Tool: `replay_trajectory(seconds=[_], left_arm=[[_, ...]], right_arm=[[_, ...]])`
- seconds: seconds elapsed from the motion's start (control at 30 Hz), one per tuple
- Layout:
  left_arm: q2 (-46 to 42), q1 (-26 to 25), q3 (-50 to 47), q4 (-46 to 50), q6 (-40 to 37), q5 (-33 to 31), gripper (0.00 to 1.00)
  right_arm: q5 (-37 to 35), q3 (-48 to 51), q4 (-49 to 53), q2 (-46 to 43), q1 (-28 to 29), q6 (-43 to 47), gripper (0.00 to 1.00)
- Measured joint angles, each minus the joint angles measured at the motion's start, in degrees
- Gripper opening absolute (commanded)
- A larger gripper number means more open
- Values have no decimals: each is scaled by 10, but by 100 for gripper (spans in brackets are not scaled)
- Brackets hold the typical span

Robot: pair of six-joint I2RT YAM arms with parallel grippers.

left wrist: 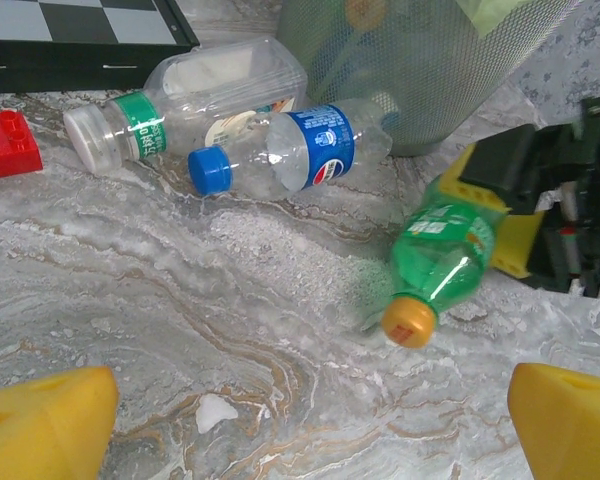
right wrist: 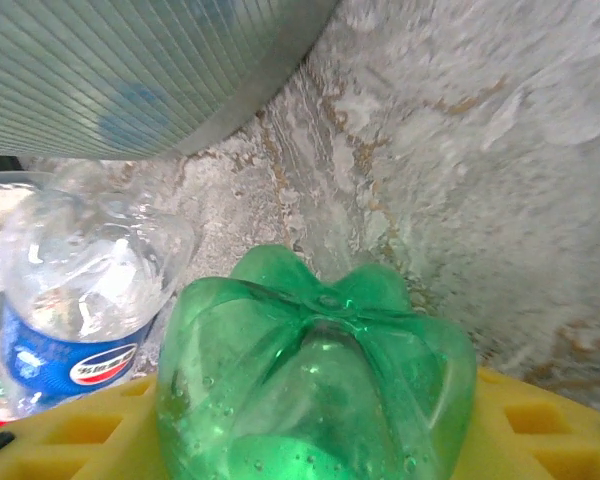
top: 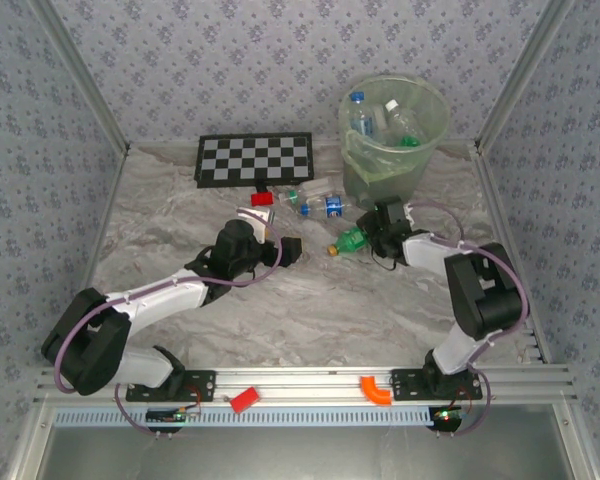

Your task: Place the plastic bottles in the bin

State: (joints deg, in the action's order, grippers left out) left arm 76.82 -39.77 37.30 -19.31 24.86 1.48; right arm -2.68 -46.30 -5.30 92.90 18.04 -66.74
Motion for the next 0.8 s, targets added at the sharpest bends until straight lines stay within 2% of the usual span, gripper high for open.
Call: replay_trajectory(seconds=[0.2,0.37,0.47,0.63,0.8], left_arm=[[-8,-7,-2,-2,0,0,100],[-13,-24,-5,-3,-3,3,100],[-13,-32,-5,-3,-5,5,100],[-14,-43,-5,-3,-9,7,100],[-14,-49,-5,-5,-14,7,100]], right_arm=[[-44,12,56,-154,-8,46,55],[-98,10,114,-298,-29,127,54],[-131,-12,158,-352,-45,186,54],[-181,-107,207,-376,-60,299,54],[-222,-217,203,-345,-64,409,53]])
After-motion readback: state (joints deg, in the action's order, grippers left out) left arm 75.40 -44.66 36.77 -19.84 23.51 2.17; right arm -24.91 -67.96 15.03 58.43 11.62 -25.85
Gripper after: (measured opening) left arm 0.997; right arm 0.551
